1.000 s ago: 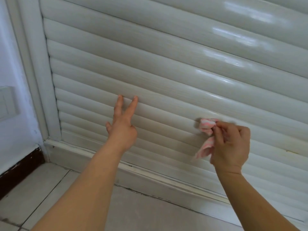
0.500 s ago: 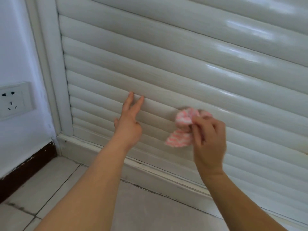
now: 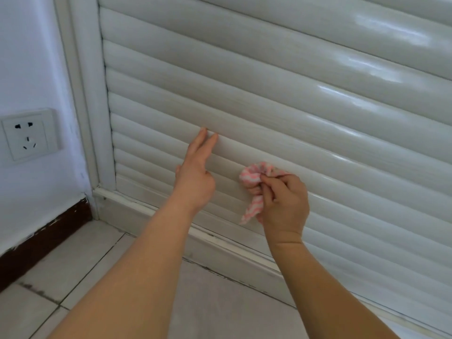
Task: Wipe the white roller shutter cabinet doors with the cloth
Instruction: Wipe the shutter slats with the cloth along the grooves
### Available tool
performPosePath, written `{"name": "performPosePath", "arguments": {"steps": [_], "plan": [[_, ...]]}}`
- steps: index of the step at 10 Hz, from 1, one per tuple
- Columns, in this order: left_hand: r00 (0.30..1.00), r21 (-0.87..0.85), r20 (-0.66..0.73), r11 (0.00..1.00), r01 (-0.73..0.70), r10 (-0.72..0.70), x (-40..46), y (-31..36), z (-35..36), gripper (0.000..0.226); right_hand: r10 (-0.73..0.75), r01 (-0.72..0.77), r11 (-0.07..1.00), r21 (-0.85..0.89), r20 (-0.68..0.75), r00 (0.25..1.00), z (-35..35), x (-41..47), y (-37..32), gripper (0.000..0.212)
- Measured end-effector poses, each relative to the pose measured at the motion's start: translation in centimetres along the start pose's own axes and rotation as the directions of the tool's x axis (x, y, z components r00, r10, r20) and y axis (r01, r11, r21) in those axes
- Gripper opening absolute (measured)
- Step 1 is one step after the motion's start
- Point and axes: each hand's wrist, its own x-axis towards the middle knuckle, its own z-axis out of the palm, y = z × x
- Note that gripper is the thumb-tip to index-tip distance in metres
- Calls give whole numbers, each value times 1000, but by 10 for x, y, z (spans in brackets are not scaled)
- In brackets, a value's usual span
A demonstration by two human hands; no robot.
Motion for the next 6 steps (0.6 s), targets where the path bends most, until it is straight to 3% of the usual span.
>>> {"name": "performPosePath", "arguments": {"steps": [1, 2, 3, 4, 5, 6], "plan": [[1000, -29, -18, 1000, -12, 11, 1, -2, -2, 84, 25, -14, 994, -105, 97, 995, 30, 13, -20, 13], [999, -106, -49, 994, 17, -22, 4, -1, -6, 69, -75, 87, 994, -68, 158, 985, 55, 18, -43, 9], [997, -134, -78, 991, 17, -28, 5, -4, -6, 70, -155, 190, 979, -76, 331, 931, 64, 16, -63, 20], [998, -48, -59, 999, 25, -28, 2, 1, -6, 74, -197, 243, 964, -111, 317, 928, 66, 18, -63, 17], [996, 142, -18, 986, 90, -88, -4, 13, -8, 75, -288, 359, 919, -163, 346, 893, 45, 13, -38, 28], [997, 193, -1, 978, 78, -80, -8, 19, -7, 87, -285, 345, 886, -309, 224, 932, 19, 8, -3, 21]]}}
